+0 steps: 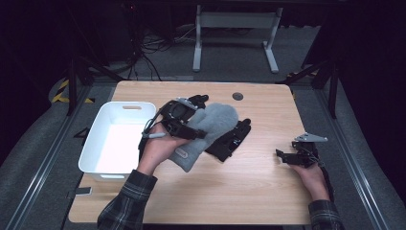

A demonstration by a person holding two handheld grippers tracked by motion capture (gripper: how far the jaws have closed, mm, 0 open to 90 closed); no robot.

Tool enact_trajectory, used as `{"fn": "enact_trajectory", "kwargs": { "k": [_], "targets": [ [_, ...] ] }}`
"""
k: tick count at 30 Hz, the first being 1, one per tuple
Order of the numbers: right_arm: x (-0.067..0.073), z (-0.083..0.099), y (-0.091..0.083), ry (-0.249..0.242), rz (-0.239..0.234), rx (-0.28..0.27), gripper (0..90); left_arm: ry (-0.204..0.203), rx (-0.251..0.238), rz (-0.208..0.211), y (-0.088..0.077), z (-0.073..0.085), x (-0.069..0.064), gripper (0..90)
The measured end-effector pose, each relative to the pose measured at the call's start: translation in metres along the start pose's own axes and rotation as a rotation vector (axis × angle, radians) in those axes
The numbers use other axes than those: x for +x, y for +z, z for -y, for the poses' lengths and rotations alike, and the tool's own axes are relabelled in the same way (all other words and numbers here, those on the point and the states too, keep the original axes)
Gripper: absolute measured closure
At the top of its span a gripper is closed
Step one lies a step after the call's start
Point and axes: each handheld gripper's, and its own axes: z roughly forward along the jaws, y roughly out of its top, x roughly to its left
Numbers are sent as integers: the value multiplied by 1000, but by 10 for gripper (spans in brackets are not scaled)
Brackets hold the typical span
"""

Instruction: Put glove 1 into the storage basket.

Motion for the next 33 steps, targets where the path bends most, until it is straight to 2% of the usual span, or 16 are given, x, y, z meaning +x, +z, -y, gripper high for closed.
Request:
{"fn": "enact_trajectory", "kwargs": {
  "k": [8, 11, 19, 21, 22, 27, 33],
  "targets": [
    [0, 0, 0, 1, 1, 0, 185, -57, -28, -63, -34, 12, 23, 630],
    [0, 0, 0, 2, 1, 0, 184, -91, -48, -93, -50, 21, 36, 631],
    [0, 0, 0, 2, 2, 0, 184, -179, -59, -171, -83, 47, 64, 632],
    [0, 0, 0, 2, 2, 0, 184, -193, -59, -172, -87, 52, 67, 632],
    [0, 0, 0, 3, 2, 1, 184, -220, -59, -190, -95, 61, 75, 632],
    [0, 0, 0, 3, 3, 1, 179, -276, -56, -215, -102, 80, 90, 632],
    [0, 0, 0, 6, 4, 2, 177, -352, -35, -237, -98, 110, 112, 631]
  ]
}}
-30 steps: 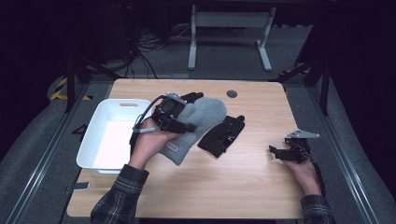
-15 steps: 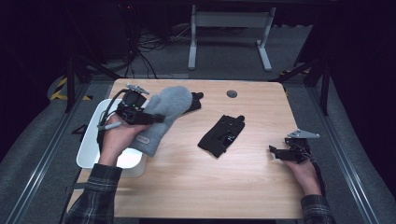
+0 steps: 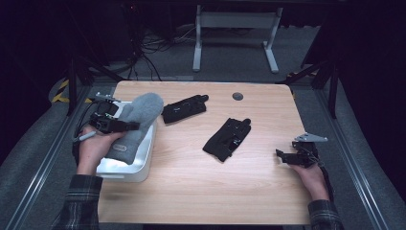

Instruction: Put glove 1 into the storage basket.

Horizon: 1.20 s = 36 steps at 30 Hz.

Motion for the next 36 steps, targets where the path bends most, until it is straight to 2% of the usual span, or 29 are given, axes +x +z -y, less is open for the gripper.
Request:
{"fn": "enact_trajectory", "kwargs": {
  "k": [4, 6, 11, 13, 16, 17, 21, 22, 26, 28, 32, 36],
  "targets": [
    [0, 0, 0, 0, 0, 0, 177, -35, 24, -12, 7, 8, 13, 631],
    [0, 0, 0, 0, 0, 0, 177, -50, 37, -31, 12, 11, 21, 631],
    [0, 0, 0, 0, 0, 0, 177, -97, 69, -36, 24, 18, 36, 629],
    [0, 0, 0, 0, -1, 0, 176, -108, 98, -47, 30, 20, 41, 628],
    [0, 0, 0, 0, 0, 0, 177, -117, 116, -55, 35, 21, 44, 624],
    [0, 0, 0, 0, 0, 0, 177, -135, 126, -38, 40, 22, 48, 620],
    [0, 0, 0, 0, 0, 0, 177, -143, 148, -37, 49, 26, 51, 599],
    [0, 0, 0, 0, 0, 0, 176, -145, 171, -38, 55, 29, 53, 587],
    [0, 0, 0, 0, 0, 0, 177, -148, 194, -65, 62, 32, 58, 495],
    [0, 0, 0, 0, 0, 0, 177, -142, 192, -77, 64, 32, 59, 404],
    [0, 0, 0, 0, 0, 0, 177, -108, 182, -130, 61, 30, 56, 235],
    [0, 0, 0, 0, 0, 0, 177, -90, 144, -162, 53, 27, 53, 167]
  ]
}}
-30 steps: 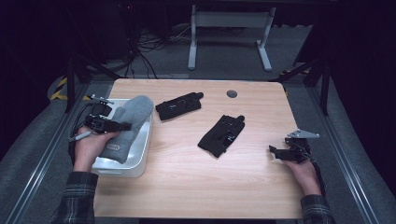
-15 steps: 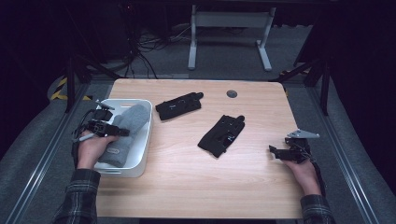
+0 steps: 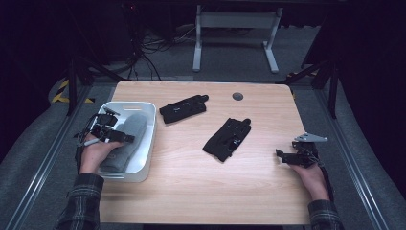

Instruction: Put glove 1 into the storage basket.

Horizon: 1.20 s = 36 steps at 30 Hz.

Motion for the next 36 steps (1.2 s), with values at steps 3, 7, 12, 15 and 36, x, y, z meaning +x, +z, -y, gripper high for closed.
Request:
{"fn": "enact_trajectory", "kwargs": {
  "k": [3, 7, 12, 15, 36],
  "targets": [
    [0, 0, 0, 1, 0, 0, 177, 15, -26, -17, -8, 0, -5, 152],
    [0, 0, 0, 1, 1, -1, 177, 36, -74, -9, -22, -2, -15, 151],
    [0, 0, 0, 0, 1, 1, 176, 121, -140, 17, -39, -9, -47, 151],
    [0, 0, 0, 1, 1, 1, 176, 149, -164, 45, -40, -11, -60, 151],
    [1, 0, 0, 7, 15, 4, 151, 373, -218, 209, 6, 0, -176, 157]
  ]
}}
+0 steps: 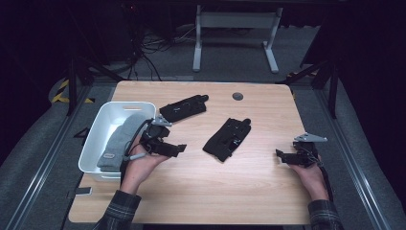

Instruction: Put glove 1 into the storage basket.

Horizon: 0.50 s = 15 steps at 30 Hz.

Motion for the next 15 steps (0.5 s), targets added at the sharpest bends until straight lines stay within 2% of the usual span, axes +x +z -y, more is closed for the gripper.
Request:
{"fn": "enact_trajectory", "kwargs": {
  "k": [3, 5, 6, 11, 12, 13, 15],
  "targets": [
    [1, 0, 0, 0, -1, -2, 152, 14, 6, -5, 7, 3, -6, 157],
    [2, 0, 0, -6, -2, -2, 155, 44, 23, -23, 15, 5, -13, 155],
    [2, 0, 0, -5, -1, -2, 158, 53, 28, -14, 23, 8, -18, 155],
    [3, 0, 0, -9, -5, -6, 191, 75, 63, -7, 39, 19, -21, 153],
    [4, 0, -1, -11, -13, -9, 223, 75, 77, 18, 47, 26, -19, 148],
    [4, 0, -1, -11, -13, -9, 223, 75, 77, 18, 47, 26, -19, 147],
    [7, -2, -3, -39, -14, -4, 285, 87, 85, 19, 54, 33, -19, 145]
  ]
}}
